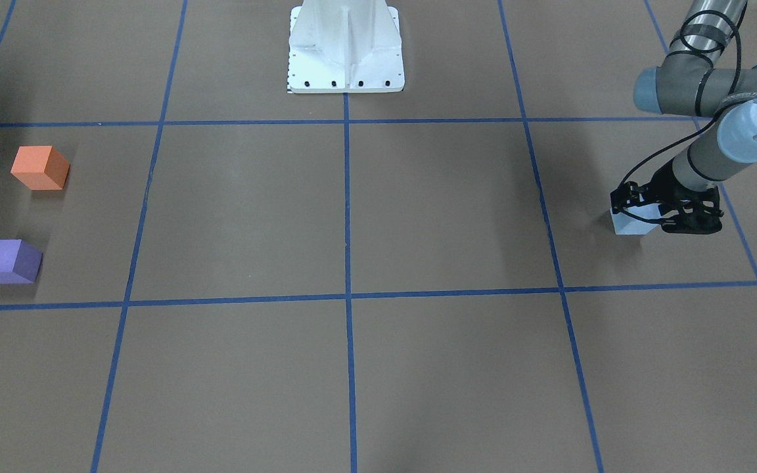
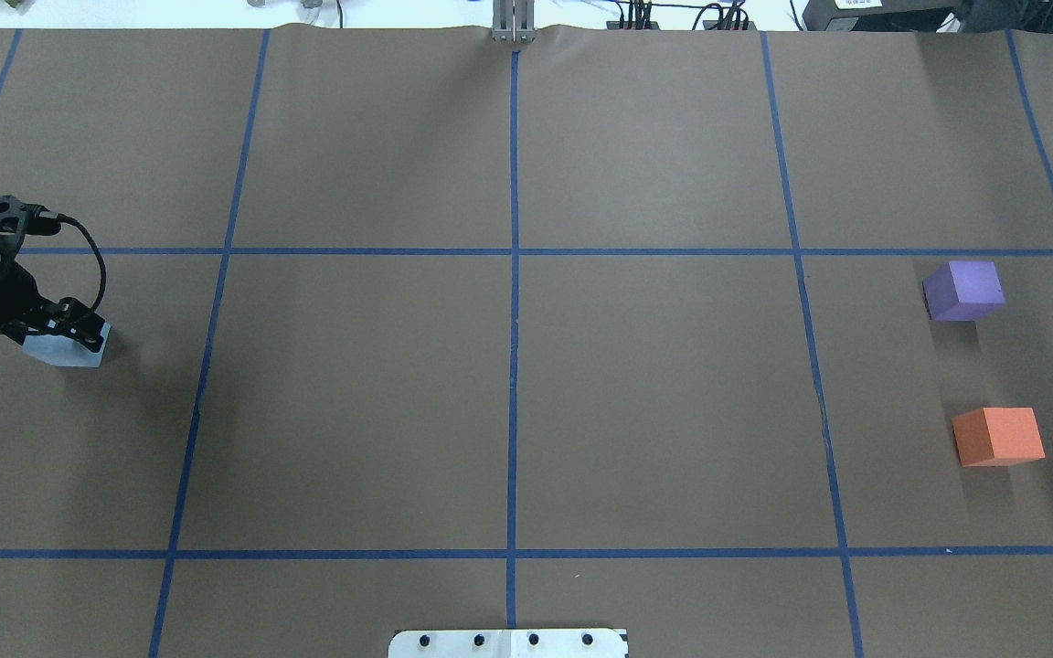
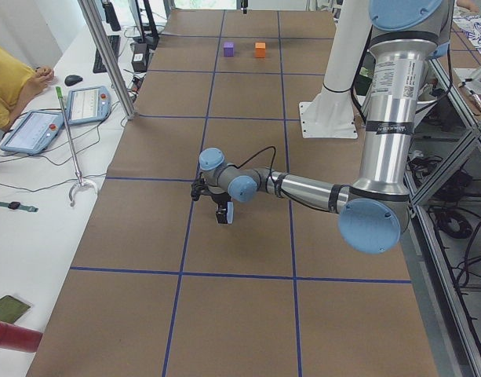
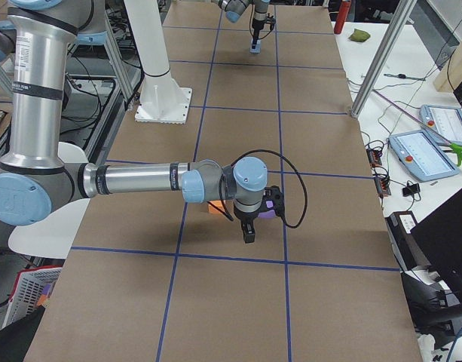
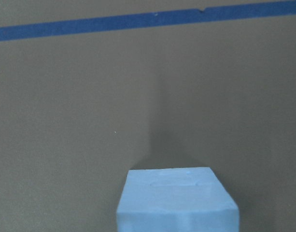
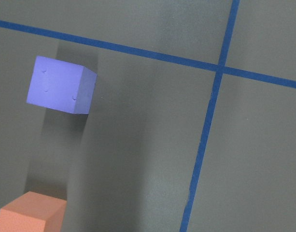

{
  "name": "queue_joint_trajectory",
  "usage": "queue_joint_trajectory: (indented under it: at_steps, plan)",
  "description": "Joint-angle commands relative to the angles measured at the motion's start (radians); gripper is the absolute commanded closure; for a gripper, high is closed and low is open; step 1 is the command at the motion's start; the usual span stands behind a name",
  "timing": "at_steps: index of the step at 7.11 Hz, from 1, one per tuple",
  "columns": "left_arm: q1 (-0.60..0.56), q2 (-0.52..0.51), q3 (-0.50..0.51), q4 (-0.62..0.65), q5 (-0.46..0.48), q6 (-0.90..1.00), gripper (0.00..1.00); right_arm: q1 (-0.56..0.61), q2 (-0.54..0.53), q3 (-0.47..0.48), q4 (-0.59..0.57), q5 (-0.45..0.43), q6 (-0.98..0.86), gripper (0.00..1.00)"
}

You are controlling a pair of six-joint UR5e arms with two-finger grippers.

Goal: Place blue block between orange and purple blocks
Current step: 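Lower the left gripper onto the light blue cube and close it, then lift the light blue cube with the left gripper and carry it toward the table center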

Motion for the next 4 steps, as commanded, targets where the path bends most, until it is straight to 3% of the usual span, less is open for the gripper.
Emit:
queue_joint_trajectory:
  at_steps: [1,3,4]
  plan:
    - [0.003,-0.029,0.012,-0.004,-0.002,0.002,0.99,0.000,0.003,-0.001,0.000,0.000,0.000,0.00]
    - [0.000,-0.081,-0.053,0.040,-0.069,0.003,1.00,0.000,0.003,0.005,0.000,0.014,-0.005,0.00]
    - [-0.001,-0.180,-0.134,0.211,-0.074,-0.004,1.00,0.000,0.001,0.007,0.000,0.035,-0.005,0.00]
